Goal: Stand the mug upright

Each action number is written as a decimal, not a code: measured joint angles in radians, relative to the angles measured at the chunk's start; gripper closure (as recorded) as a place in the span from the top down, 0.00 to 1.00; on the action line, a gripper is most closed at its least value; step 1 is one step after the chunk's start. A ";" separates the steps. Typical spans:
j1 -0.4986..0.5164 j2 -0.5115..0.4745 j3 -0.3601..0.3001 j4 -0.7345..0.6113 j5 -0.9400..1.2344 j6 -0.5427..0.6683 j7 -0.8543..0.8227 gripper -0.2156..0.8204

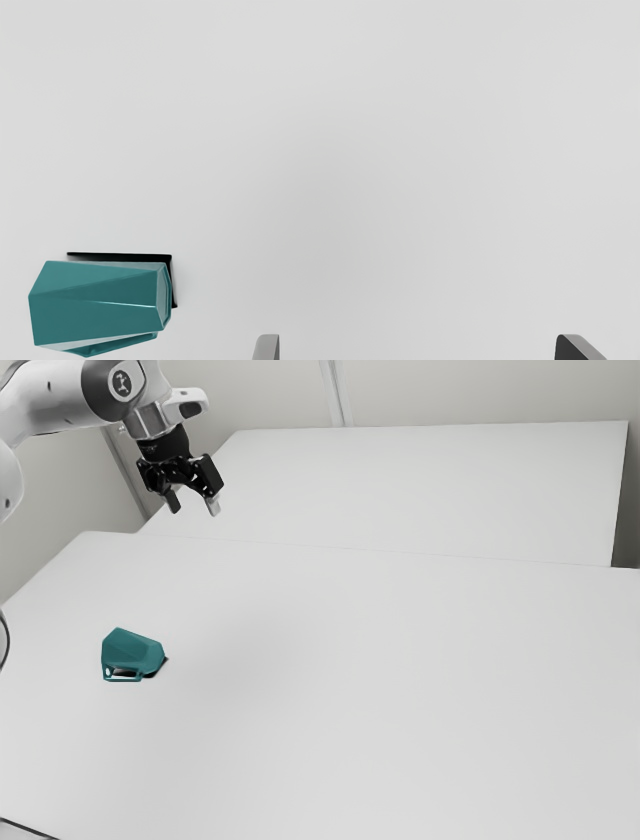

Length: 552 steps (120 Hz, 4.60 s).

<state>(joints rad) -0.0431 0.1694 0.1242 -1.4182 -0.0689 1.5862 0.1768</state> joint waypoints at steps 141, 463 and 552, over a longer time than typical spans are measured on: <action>0.495 0.147 0.106 -0.158 -0.414 -0.097 0.431 0.79; -0.043 -0.139 0.022 -0.685 0.151 0.542 0.273 0.03; -0.031 -0.103 -0.038 -0.747 0.183 0.587 -0.025 0.46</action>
<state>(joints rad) -0.0743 0.0664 0.0858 -2.1648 0.1144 2.1735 0.1520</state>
